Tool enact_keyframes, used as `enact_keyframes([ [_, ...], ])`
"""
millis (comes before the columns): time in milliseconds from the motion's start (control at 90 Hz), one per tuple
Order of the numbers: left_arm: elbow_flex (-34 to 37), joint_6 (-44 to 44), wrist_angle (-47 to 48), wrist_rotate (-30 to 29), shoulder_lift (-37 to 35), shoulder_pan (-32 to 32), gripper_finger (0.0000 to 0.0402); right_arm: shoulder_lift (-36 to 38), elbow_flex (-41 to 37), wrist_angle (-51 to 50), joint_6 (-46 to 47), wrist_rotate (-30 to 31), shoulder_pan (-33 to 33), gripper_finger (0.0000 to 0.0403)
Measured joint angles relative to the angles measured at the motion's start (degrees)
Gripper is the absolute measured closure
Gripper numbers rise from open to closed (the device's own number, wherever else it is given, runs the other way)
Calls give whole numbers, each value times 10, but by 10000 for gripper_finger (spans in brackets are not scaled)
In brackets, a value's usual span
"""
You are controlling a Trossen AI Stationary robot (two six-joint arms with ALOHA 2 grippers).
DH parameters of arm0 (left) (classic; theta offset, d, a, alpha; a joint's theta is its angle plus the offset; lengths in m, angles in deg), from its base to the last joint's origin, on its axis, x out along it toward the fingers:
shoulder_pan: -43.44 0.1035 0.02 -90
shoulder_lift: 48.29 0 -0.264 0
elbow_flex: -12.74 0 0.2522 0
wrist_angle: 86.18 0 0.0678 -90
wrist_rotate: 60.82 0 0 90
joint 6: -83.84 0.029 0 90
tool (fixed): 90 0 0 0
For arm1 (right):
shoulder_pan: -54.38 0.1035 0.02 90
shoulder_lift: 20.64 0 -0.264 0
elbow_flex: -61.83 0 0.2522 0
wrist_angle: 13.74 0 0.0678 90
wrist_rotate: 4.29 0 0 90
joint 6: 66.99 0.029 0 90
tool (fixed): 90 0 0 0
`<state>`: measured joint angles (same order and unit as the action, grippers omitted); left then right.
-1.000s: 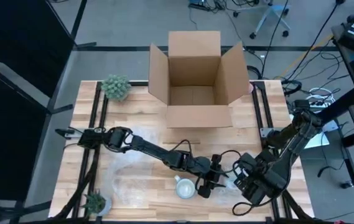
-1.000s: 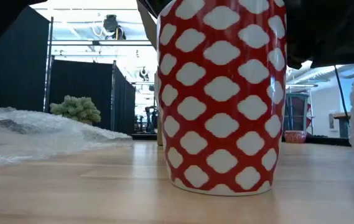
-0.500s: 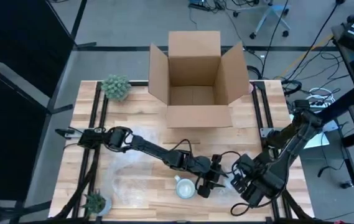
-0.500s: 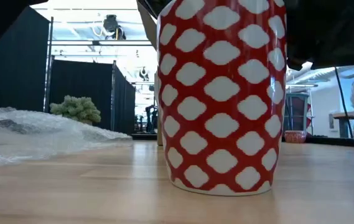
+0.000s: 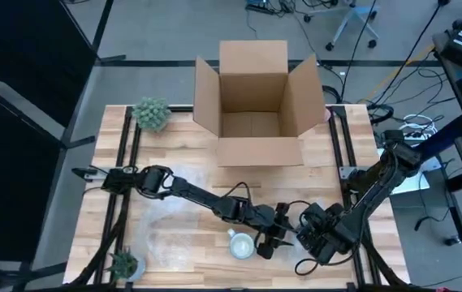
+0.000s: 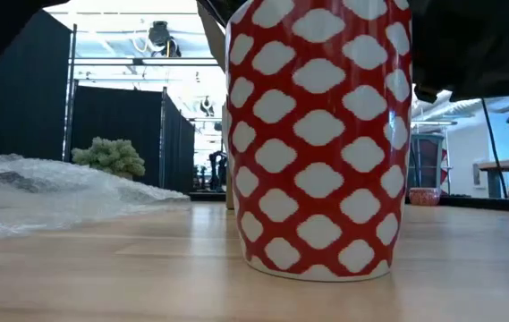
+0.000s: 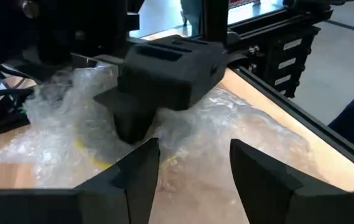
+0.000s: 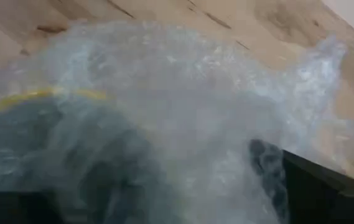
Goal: Wrap mug
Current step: Wrap the yellow mug with the bubble wrap
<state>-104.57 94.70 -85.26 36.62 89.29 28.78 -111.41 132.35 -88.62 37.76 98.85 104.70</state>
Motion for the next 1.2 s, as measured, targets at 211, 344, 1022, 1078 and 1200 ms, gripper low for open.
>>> enact_keyframes([
  [211, 2, 0, 58, -21, -28, 0, 222, 0, -28, 58, -2, 8, 1, 110],
  [344, 2, 2, 75, -41, -48, 5, 222, -2, -32, 67, 7, 22, 2, 110],
  [1022, 1, 1, 95, -47, -58, 9, 222, 18, -34, 86, 29, 44, -8, 110],
  [1078, 0, 1, 90, -47, -55, 9, 222, 26, -31, 84, 15, 43, -8, 110],
  [1200, 0, -1, 91, -47, -49, 11, 222, 47, -21, 81, -17, 42, -8, 110],
])
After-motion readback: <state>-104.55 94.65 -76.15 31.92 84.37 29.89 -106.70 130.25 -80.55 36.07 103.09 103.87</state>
